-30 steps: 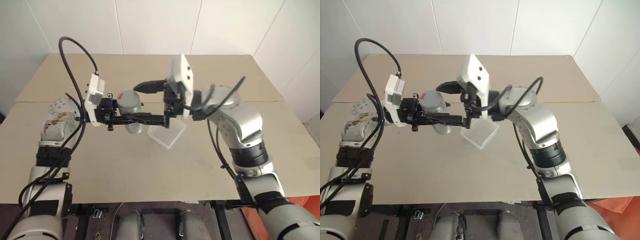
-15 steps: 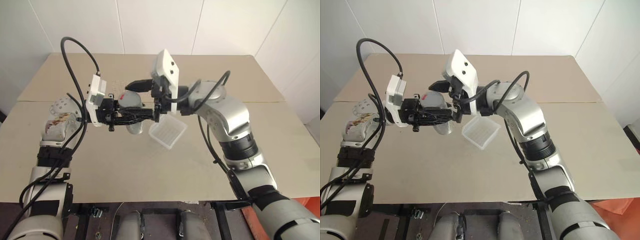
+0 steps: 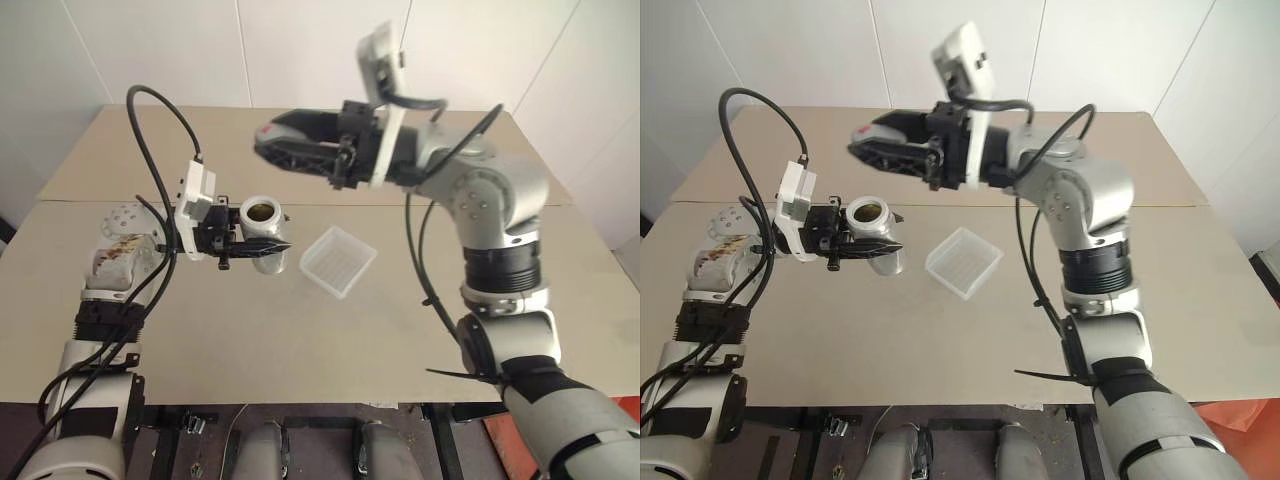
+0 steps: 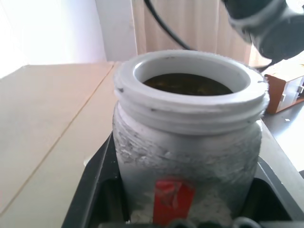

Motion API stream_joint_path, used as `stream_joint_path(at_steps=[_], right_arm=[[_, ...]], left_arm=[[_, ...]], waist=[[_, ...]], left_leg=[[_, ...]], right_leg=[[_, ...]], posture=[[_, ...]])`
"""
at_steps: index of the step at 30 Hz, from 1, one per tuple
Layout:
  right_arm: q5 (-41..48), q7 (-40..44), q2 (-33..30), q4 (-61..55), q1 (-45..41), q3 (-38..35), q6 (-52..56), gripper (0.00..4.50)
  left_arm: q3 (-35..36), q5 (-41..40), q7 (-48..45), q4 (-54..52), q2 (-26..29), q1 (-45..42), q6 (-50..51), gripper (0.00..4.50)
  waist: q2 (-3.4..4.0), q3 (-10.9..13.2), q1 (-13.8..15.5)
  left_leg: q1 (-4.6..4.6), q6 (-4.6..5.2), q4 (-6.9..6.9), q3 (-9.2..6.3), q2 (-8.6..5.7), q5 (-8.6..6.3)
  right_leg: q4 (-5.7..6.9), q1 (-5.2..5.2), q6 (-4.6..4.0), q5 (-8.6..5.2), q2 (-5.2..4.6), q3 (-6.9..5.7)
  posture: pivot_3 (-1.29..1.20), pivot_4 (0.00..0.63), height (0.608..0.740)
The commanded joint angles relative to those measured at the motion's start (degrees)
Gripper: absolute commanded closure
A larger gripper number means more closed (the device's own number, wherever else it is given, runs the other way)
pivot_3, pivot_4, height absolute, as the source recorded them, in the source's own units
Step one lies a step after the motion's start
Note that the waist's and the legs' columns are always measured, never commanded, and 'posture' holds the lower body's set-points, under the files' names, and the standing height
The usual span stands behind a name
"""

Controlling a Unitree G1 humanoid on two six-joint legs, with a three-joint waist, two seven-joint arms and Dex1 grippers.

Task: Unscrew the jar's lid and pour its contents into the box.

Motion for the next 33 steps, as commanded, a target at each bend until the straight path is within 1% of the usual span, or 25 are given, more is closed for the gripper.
stream_joint_path(at_steps=[1,3,6,8,9,12,14,15,16,17,18,19,21,23,24,26,27,29,30,32,33], right_arm=[[-7.07,-2.67,-5.06,-3.55,6.83,-0.04,-7.95,1.75],[-13.24,-4.56,-9.23,-4.76,15.45,1.11,-14.09,1.75],[-18.29,-7.60,-12.13,-3.95,24.77,1.05,-18.78,1.75],[-19.92,-9.71,-12.37,-2.14,29.07,0.06,-19.81,1.75],[-22.16,-11.32,-12.67,-0.38,31.51,0.37,-21.74,1.75],[-23.80,-14.68,-11.59,5.46,34.38,-0.52,-21.02,1.75],[-25.82,-15.54,-11.93,8.89,35.44,0.85,-21.32,1.02],[-26.57,-15.82,-12.09,9.74,35.70,1.27,-21.35,0.75],[-26.42,-15.30,-12.48,9.08,35.88,1.07,-20.99,0.52],[-25.34,-14.16,-13.10,7.28,35.83,0.26,-20.06,0.17],[-24.09,-12.69,-14.23,5.10,35.51,-0.51,-18.26,0.05],[-23.24,-11.72,-15.03,3.61,35.28,-1.00,-16.93,0.05],[-18.06,-6.61,-18.51,-2.17,33.86,-2.67,-9.66,0.05],[-11.42,-1.82,-21.56,-7.65,31.92,-4.26,-1.63,0.05],[-7.50,1.15,-23.21,-10.15,30.80,-4.88,2.00,0.05],[-2.79,5.34,-25.71,-13.56,29.53,-5.22,5.42,0.05],[-1.25,6.84,-26.89,-14.80,28.48,-4.77,6.74,0.05],[0.04,9.88,-29.67,-16.77,26.35,-2.77,7.80,0.05],[0.48,10.83,-30.62,-17.18,25.26,-1.83,8.51,0.05],[1.12,10.95,-30.97,-17.79,23.58,-1.33,8.79,0.05],[1.78,10.75,-30.66,-17.87,22.77,-1.60,9.08,0.05]], left_arm=[[1.59,-0.05,1.39,-1.01,0.24,-0.30,-1.12,2.53],[2.24,0.40,3.98,-1.20,-0.23,0.17,-1.76,2.53],[2.71,1.54,8.22,-1.60,-1.16,0.74,-2.79,2.53],[2.86,2.88,11.13,-1.64,-1.84,0.90,-3.83,2.53],[2.92,4.11,13.70,-1.38,-2.54,0.77,-4.67,2.53],[2.83,7.53,19.56,-0.44,-4.28,0.23,-7.61,2.53],[2.35,10.41,23.78,0.11,-5.33,-0.42,-9.52,2.53],[2.12,11.44,25.23,0.32,-5.69,-0.63,-10.26,2.53],[1.73,12.92,26.76,0.67,-5.90,-0.83,-11.52,2.53],[0.79,16.03,28.87,1.77,-5.98,-0.99,-15.26,2.53],[-0.40,19.68,31.39,3.33,-6.04,-1.30,-19.46,2.53],[-1.26,22.21,33.18,4.58,-6.08,-1.55,-22.54,2.53],[-4.97,32.78,41.62,9.49,-5.45,-3.69,-34.29,2.53],[-8.86,44.24,52.58,14.50,-4.56,-6.99,-44.60,2.53],[-11.70,51.62,59.50,16.65,-3.48,-9.31,-49.36,2.53],[-16.71,63.18,70.94,20.48,-1.64,-13.52,-56.23,2.53],[-20.16,70.15,78.65,22.14,-0.97,-16.43,-58.11,2.53],[-29.33,86.41,95.37,23.47,0.13,-22.97,-58.38,2.53],[-33.37,92.47,101.93,24.30,0.27,-25.62,-58.13,2.53],[-42.55,105.31,112.36,24.78,-0.07,-29.97,-53.05,2.53],[-45.06,108.56,114.52,25.56,-0.90,-31.08,-50.53,2.53]], waist=[[-0.01,-0.01,0.11],[-0.03,-0.02,0.40],[-0.02,-0.01,0.40],[-0.02,-0.01,0.17],[-0.03,-0.01,-0.06],[-0.03,-0.01,-0.43],[-0.03,-0.01,-0.47],[-0.03,-0.01,-0.42],[-0.02,-0.02,-0.44],[-0.03,-0.02,-0.38],[-0.03,-0.02,-0.27],[-0.02,-0.01,-0.20],[-0.02,-0.01,-0.06],[-0.02,-0.01,0.42],[-0.02,-0.01,0.69],[-0.04,0.00,1.08],[-0.04,0.00,1.15],[-0.05,0.00,1.37],[-0.05,0.00,1.55],[-0.04,-0.01,1.80],[-0.04,-0.01,1.82]], left_leg=[[0.00,0.00,0.00,0.01,-0.01,0.00],[-0.01,0.01,0.00,0.01,-0.02,-0.01],[-0.05,0.01,-0.01,0.07,-0.06,-0.01],[-0.04,0.00,0.00,0.10,-0.05,0.00],[-0.01,-0.01,0.00,0.12,-0.04,0.01],[0.10,-0.03,-0.01,0.11,-0.04,0.03],[0.13,-0.04,-0.01,0.11,-0.04,0.03],[0.15,-0.04,-0.01,0.11,-0.04,0.03],[0.14,-0.04,-0.02,0.10,-0.04,0.03],[0.16,-0.03,-0.02,0.12,-0.05,0.03],[0.16,-0.03,-0.01,0.10,-0.05,0.03],[0.15,-0.03,-0.02,0.09,-0.05,0.02],[0.14,-0.02,-0.02,0.10,-0.06,0.02],[0.10,0.00,-0.01,0.09,-0.06,0.01],[0.10,0.00,-0.01,0.10,-0.06,0.01],[0.08,0.01,-0.01,0.09,-0.06,0.00],[0.06,0.01,-0.01,0.09,-0.05,0.00],[0.06,0.04,-0.02,0.08,-0.05,-0.02],[0.02,0.05,0.00,0.09,-0.07,-0.03],[0.00,0.13,0.02,0.12,-0.12,-0.08],[0.00,0.16,0.01,0.19,-0.12,-0.10]], right_leg=[[0.00,0.01,0.00,0.00,-0.01,0.00],[-0.03,0.00,0.01,0.00,-0.02,0.00],[-0.05,-0.06,0.03,0.00,-0.06,0.06],[-0.06,-0.09,0.03,0.00,-0.06,0.07],[-0.05,-0.09,0.02,0.00,-0.05,0.09],[-0.01,-0.03,0.01,0.01,-0.04,0.12],[-0.02,-0.01,-0.01,0.02,-0.04,0.14],[-0.02,0.00,-0.01,0.02,-0.03,0.14],[-0.03,0.00,-0.01,0.02,-0.03,0.14],[-0.03,-0.01,-0.01,0.02,-0.03,0.18],[-0.05,0.03,0.00,0.02,-0.02,0.16],[-0.08,0.03,0.01,0.03,-0.03,0.15],[-0.08,0.02,0.01,0.03,-0.03,0.15],[-0.11,0.01,0.01,0.04,-0.04,0.14],[-0.12,0.01,0.01,0.05,-0.04,0.13],[-0.15,0.01,0.00,0.08,-0.04,0.10],[-0.16,0.01,0.00,0.08,-0.04,0.07],[-0.21,0.04,0.02,0.08,-0.05,0.04],[-0.22,0.04,0.05,0.10,-0.06,0.03],[-0.28,0.07,0.12,0.11,-0.12,0.03],[-0.32,0.06,0.15,0.13,-0.13,0.07]], posture=[[0.00,0.150,0.740],[0.00,0.150,0.740],[0.00,0.150,0.740],[0.00,0.150,0.740],[0.00,0.150,0.740],[0.00,0.150,0.740],[0.00,0.150,0.740],[0.00,0.150,0.740],[0.00,0.150,0.740],[0.00,0.150,0.740],[0.00,0.150,0.740],[0.00,0.150,0.740],[0.00,0.150,0.740],[0.00,0.150,0.740],[0.00,0.150,0.740],[0.00,0.150,0.740],[0.00,0.150,0.740],[0.00,0.150,0.740],[0.00,0.150,0.740],[0.00,0.150,0.740],[0.00,0.150,0.740]])
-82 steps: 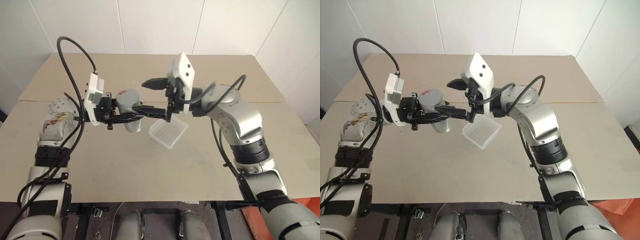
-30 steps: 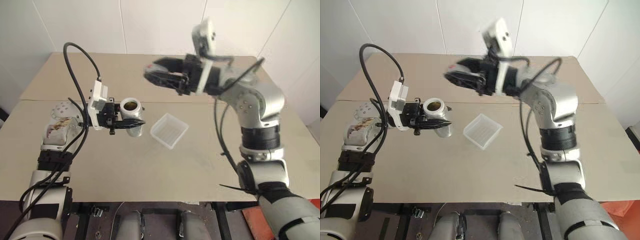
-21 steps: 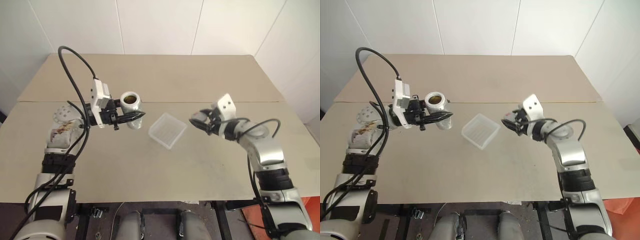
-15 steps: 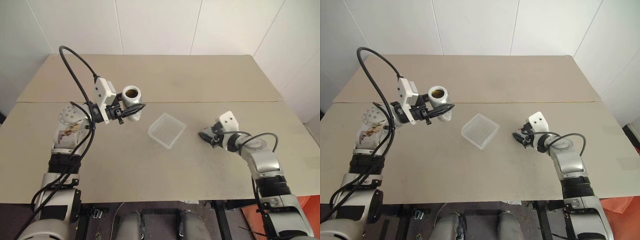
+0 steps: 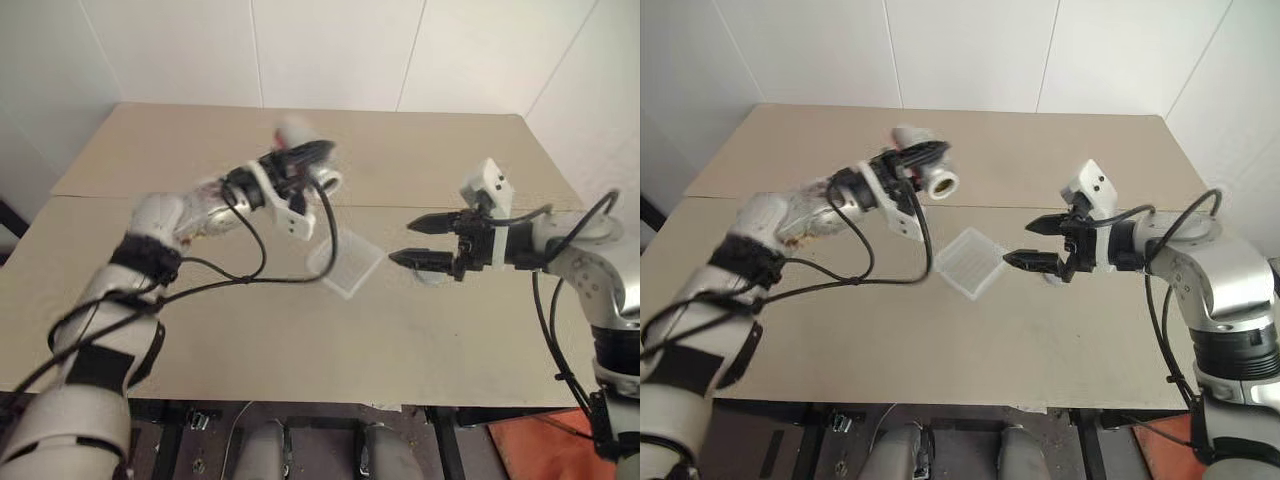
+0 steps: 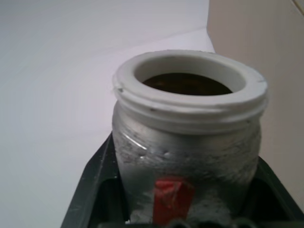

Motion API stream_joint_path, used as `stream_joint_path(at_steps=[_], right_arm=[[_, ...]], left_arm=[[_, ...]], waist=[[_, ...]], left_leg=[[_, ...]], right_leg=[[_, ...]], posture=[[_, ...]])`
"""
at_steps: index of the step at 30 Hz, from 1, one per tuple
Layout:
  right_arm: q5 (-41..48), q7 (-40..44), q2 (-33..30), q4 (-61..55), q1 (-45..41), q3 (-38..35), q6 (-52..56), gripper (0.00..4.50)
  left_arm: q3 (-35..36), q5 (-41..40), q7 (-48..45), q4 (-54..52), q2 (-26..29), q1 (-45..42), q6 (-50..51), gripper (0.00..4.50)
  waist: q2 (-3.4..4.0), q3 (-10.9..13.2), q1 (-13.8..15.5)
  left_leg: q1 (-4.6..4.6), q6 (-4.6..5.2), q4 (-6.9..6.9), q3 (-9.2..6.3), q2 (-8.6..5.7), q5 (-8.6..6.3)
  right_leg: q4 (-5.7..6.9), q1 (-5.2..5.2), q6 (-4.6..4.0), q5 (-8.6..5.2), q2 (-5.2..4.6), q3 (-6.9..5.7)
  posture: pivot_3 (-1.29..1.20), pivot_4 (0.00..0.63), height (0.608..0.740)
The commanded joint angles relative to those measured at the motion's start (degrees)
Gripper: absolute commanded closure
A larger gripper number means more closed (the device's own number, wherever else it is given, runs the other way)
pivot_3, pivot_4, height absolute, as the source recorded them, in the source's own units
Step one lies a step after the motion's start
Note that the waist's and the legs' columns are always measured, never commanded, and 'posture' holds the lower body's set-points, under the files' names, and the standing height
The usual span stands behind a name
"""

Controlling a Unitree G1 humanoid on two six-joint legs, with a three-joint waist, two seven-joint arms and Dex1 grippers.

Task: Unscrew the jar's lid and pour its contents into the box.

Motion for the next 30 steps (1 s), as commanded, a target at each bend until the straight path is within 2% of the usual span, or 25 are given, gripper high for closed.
stream_joint_path(at_steps=[1,5,8,12,16,18,21,23,25,26,28,30], right_arm=[[2.68,0.16,-0.19,-1.80,-3.10,-1.38,1.38,0.05],[5.40,-2.70,1.83,-2.99,-4.68,-4.15,2.46,0.05],[6.78,-5.42,3.03,-4.00,-4.94,-5.61,3.45,0.05],[9.51,-8.23,3.80,-6.28,-4.27,-8.06,4.69,0.05],[10.84,-9.43,3.84,-7.44,-2.72,-8.17,4.39,0.05],[9.47,-9.32,3.51,-7.81,-1.01,-6.89,2.22,0.05],[3.44,-7.71,3.59,-7.85,2.57,-3.42,-7.43,0.05],[1.47,-6.51,4.18,-6.50,3.66,-2.62,-11.92,0.05],[0.51,-5.71,4.68,-4.75,3.74,-2.00,-14.02,0.05],[-0.08,-5.46,4.86,-3.96,3.62,-1.57,-14.89,0.05],[-0.79,-5.07,5.23,-2.68,3.18,-1.01,-16.00,0.05],[-1.11,-4.63,5.29,-1.84,2.95,-0.97,-16.59,0.05]], left_arm=[[-10.16,14.77,12.42,2.21,-2.05,-3.86,6.90,2.53],[-18.08,22.01,14.95,6.67,-5.52,-6.83,10.83,2.53],[-20.12,22.43,14.91,10.54,-7.38,-7.61,12.79,2.53],[-19.88,20.52,15.00,13.05,-9.25,-8.94,13.93,2.53],[-18.15,15.76,12.87,14.34,-8.70,-8.62,10.63,2.53],[-13.97,7.84,8.36,14.76,-7.36,-6.79,5.50,2.53],[-0.54,-15.19,-7.80,15.08,-4.93,0.17,-0.05,2.53],[10.16,-36.57,-25.70,10.11,-5.74,7.63,5.79,2.53],[20.13,-55.64,-40.29,-0.30,-7.74,15.35,20.54,2.53],[23.95,-62.64,-44.11,-5.75,-8.42,18.81,26.62,2.53],[30.46,-73.78,-48.05,-14.76,-10.18,25.57,37.66,2.53],[33.84,-78.87,-48.74,-20.77,-11.68,29.25,45.42,2.53]], waist=[[0.00,0.00,0.01],[0.00,0.00,-0.19],[-0.01,0.01,-0.41],[-0.02,0.01,-0.43],[-0.02,0.01,-0.33],[-0.02,0.01,-0.40],[-0.01,0.01,-0.89],[0.03,-0.02,-1.56],[0.03,-0.01,-2.12],[0.02,0.00,-2.12],[0.02,0.00,-2.16],[0.02,0.00,-2.01]], left_leg=[[-0.01,0.02,0.01,0.04,-0.01,-0.01],[-0.24,0.00,0.03,0.09,0.02,0.00],[-0.34,-0.01,0.02,0.10,0.04,0.01],[-0.41,0.06,0.03,0.10,0.03,-0.03],[-0.43,0.11,0.04,0.08,0.01,-0.06],[-0.43,0.12,0.05,0.08,0.01,-0.06],[-0.38,0.12,0.07,0.09,0.03,-0.06],[-0.32,0.11,0.08,0.13,0.06,-0.06],[-0.30,0.04,0.16,0.12,0.08,-0.02],[-0.29,-0.25,0.19,0.12,0.11,0.16],[-0.32,-0.21,0.31,0.05,0.11,0.14],[-0.29,-0.10,0.39,-0.13,0.07,0.07]], right_leg=[[0.03,-0.03,0.01,-0.01,-0.02,0.01],[0.17,-0.32,0.01,-0.01,-0.01,0.02],[0.25,-0.39,0.01,-0.01,0.00,0.00],[0.23,-0.38,0.02,0.00,-0.02,-0.01],[0.20,-0.35,0.05,-0.01,-0.06,-0.04],[0.20,-0.35,0.05,-0.01,-0.08,-0.04],[0.22,-0.34,0.05,-0.01,-0.13,-0.04],[0.24,-0.35,0.05,-0.01,-0.13,-0.01],[0.29,-0.35,0.06,-0.02,-0.15,-0.01],[0.33,-0.32,0.06,-0.01,-0.15,0.00],[0.27,-0.29,0.07,-0.01,-0.13,-0.01],[0.28,-0.23,0.09,-0.02,-0.12,0.02]], posture=[[0.00,0.150,0.740],[0.00,0.150,0.740],[0.00,0.150,0.740],[0.00,0.150,0.740],[0.00,0.150,0.740],[0.00,0.150,0.740],[0.00,0.150,0.740],[0.00,0.150,0.740],[0.00,0.150,0.740],[0.00,0.150,0.740],[0.00,0.150,0.740],[0.00,0.150,0.740]])
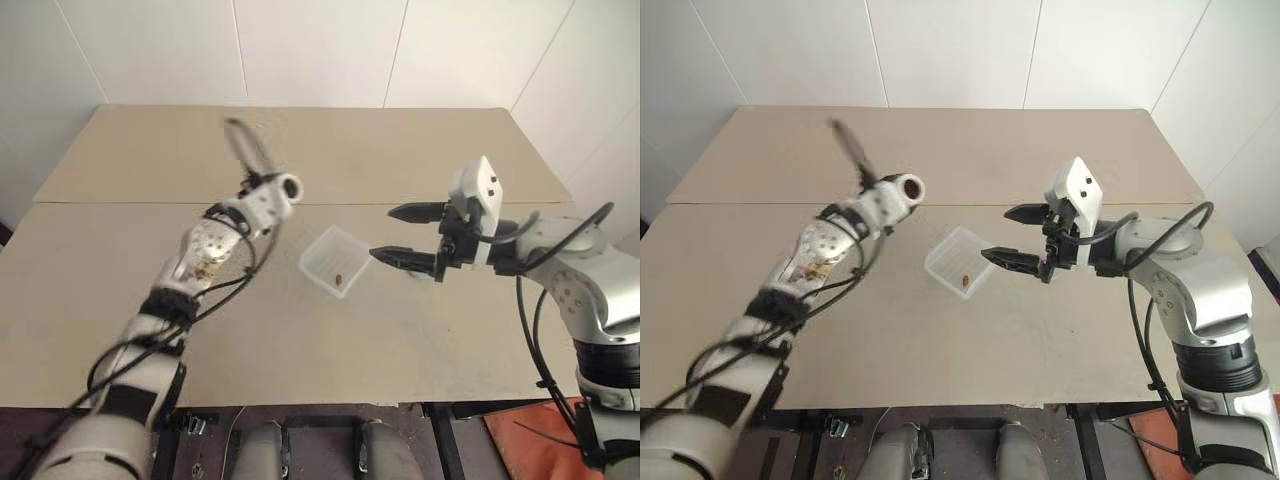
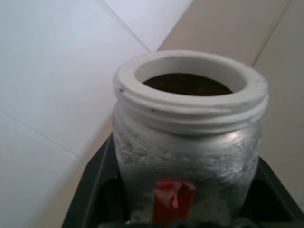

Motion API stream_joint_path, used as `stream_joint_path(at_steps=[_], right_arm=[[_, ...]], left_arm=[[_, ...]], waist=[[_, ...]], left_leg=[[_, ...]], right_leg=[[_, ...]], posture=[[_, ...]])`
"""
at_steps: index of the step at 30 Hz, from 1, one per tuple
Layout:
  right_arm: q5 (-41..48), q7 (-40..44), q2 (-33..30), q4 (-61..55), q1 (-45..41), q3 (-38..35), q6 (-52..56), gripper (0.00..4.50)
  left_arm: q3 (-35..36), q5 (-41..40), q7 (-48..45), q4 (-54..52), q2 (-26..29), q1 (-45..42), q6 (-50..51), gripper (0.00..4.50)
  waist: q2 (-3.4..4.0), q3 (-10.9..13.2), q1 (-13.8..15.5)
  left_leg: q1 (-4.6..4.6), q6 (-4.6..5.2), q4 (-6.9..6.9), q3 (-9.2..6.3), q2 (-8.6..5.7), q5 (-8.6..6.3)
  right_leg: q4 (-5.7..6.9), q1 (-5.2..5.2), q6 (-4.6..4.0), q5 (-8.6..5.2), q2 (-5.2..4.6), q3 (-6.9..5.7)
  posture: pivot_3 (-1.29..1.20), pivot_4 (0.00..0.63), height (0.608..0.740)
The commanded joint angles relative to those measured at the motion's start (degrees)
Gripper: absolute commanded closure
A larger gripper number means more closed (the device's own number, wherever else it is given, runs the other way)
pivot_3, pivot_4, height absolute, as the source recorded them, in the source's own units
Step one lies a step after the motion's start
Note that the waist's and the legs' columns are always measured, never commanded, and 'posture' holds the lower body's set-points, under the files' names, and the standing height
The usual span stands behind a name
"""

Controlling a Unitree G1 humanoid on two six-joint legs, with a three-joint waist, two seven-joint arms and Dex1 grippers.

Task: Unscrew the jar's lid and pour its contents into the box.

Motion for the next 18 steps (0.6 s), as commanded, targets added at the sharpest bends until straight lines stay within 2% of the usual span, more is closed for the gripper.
stream_joint_path(at_steps=[1,3,11,13,15,18], right_arm=[[-0.69,0.65,0.09,0.55,-1.45,-0.63,-2.52,0.05],[-0.78,0.58,0.17,0.95,-1.75,-0.67,-2.49,0.05],[0.35,-0.78,0.69,-0.04,-2.33,-1.41,-0.66,0.05],[0.28,-1.04,0.65,-0.23,-2.68,-1.30,-0.42,0.00],[0.44,-1.20,0.57,-0.48,-2.89,-1.38,-0.10,0.00],[0.88,-1.33,0.43,-1.03,-2.81,-1.65,0.22,0.00]], left_arm=[[7.29,-12.08,-2.70,-11.53,-1.74,3.89,13.17,2.53],[9.17,-14.52,-2.41,-13.89,-2.87,6.36,17.28,2.53],[10.16,-13.38,-1.17,-12.27,-6.04,12.12,17.76,2.53],[10.12,-12.56,-1.20,-11.13,-6.05,12.48,16.95,1.80],[10.01,-11.78,-0.93,-11.15,-5.74,12.89,17.20,1.32],[10.31,-12.10,-2.37,-15.17,-4.60,15.81,17.52,0.34]], waist=[[0.00,0.00,0.30],[0.00,0.00,0.66],[0.00,0.00,1.32],[0.01,-0.01,1.40],[0.01,-0.01,1.39],[0.01,-0.01,1.30]], left_leg=[[0.01,0.17,0.02,-0.04,-0.02,-0.10],[0.06,0.18,0.08,-0.10,-0.06,-0.11],[0.66,0.22,0.05,-0.10,-0.08,-0.14],[0.70,0.22,0.04,-0.10,-0.08,-0.14],[0.73,0.22,0.04,-0.08,-0.08,-0.14],[0.73,0.23,0.01,-0.09,-0.08,-0.14]], right_leg=[[-0.01,0.02,0.00,0.00,0.01,0.00],[-0.01,0.11,0.00,0.01,0.02,-0.03],[-0.14,0.79,-0.01,0.01,0.03,-0.10],[-0.13,0.81,-0.01,0.01,0.03,-0.10],[-0.13,0.83,-0.01,0.02,0.03,-0.09],[-0.16,0.83,-0.01,0.01,0.03,-0.09]], posture=[[0.00,0.150,0.740],[0.00,0.150,0.740],[0.00,0.150,0.740],[0.00,0.150,0.740],[0.00,0.150,0.740],[0.00,0.150,0.740]])
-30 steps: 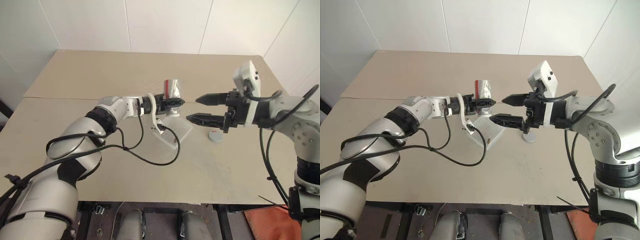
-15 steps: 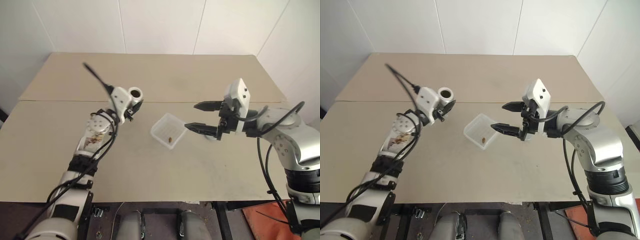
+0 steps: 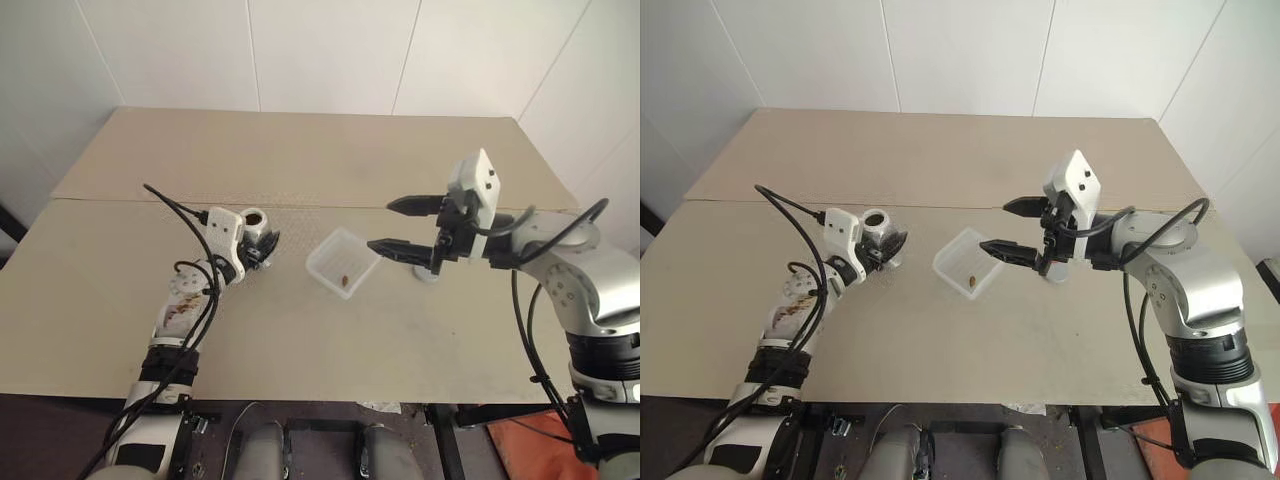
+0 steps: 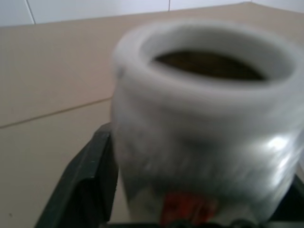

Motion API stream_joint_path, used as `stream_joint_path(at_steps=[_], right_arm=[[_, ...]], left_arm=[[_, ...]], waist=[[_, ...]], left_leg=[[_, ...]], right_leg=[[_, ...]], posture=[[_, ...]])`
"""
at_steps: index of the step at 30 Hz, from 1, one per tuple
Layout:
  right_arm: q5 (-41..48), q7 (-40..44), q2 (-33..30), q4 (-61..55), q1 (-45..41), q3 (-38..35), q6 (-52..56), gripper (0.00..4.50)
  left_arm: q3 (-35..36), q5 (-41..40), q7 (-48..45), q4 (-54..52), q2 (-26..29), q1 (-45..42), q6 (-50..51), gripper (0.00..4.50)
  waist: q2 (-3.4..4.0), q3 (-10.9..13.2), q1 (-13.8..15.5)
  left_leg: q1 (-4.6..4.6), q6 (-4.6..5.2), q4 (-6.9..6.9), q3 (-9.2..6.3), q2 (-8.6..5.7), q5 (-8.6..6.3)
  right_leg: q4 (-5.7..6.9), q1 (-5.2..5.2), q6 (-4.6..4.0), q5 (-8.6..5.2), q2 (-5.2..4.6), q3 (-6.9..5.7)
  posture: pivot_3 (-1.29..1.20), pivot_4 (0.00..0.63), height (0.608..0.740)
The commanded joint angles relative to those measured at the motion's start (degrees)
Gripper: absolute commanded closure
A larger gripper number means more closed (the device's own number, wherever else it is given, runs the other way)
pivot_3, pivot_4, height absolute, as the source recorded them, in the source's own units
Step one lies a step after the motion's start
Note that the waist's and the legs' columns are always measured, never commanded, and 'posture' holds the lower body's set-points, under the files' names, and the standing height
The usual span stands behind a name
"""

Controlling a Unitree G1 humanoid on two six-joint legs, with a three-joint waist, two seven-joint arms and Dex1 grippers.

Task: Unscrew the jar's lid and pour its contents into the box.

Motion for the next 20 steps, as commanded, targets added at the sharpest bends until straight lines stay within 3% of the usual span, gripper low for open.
stream_joint_path(at_steps=[1,6,11,15,20], right_arm=[[0.99,-0.49,-0.49,-2.30,-0.93,-1.73,0.68,0.00],[0.87,0.61,-1.29,-1.89,0.48,-2.38,0.01,0.00],[-0.73,5.52,-4.68,1.59,5.71,-5.08,-5.32,0.00],[-2.46,9.00,-6.43,5.66,11.15,-6.99,-11.74,0.00],[-2.64,8.31,-9.19,3.49,12.88,-6.83,-8.58,0.00]], left_arm=[[0.87,-0.37,-1.81,-7.25,1.91,3.79,0.47,0.04],[3.64,-3.71,-4.67,-23.71,7.64,15.04,7.20,0.02],[20.10,-15.65,-16.35,-43.50,20.78,32.11,12.73,0.02],[30.61,-25.68,-27.70,-46.73,26.69,38.80,13.18,0.02],[31.98,-29.86,-27.62,-47.70,28.64,37.85,15.71,0.02]], waist=[[0.00,0.00,-0.16],[0.00,0.00,-0.59],[-0.05,-0.01,-1.09],[0.03,-0.05,-0.07],[0.16,-0.10,0.07]], left_leg=[[0.00,0.00,-0.02,-0.01,0.01,0.00],[0.03,-0.01,-0.14,-0.28,0.05,0.00],[0.11,-0.03,-0.30,-0.36,0.16,-0.01],[0.24,-0.05,-0.29,-0.37,0.11,0.00],[0.36,-0.07,-0.30,-0.28,0.10,0.02]], right_leg=[[-0.01,-0.02,0.00,0.00,0.00,0.02],[-0.01,-0.08,-0.02,0.00,0.00,0.08],[-0.06,-0.06,-0.07,-0.03,-0.05,0.11],[-0.10,0.05,-0.10,-0.06,-0.13,0.05],[-0.10,0.10,-0.32,-0.26,-0.06,0.10]], posture=[[0.00,0.150,0.740],[0.00,0.150,0.740],[0.00,0.150,0.740],[0.00,0.150,0.740],[0.00,0.150,0.740]])
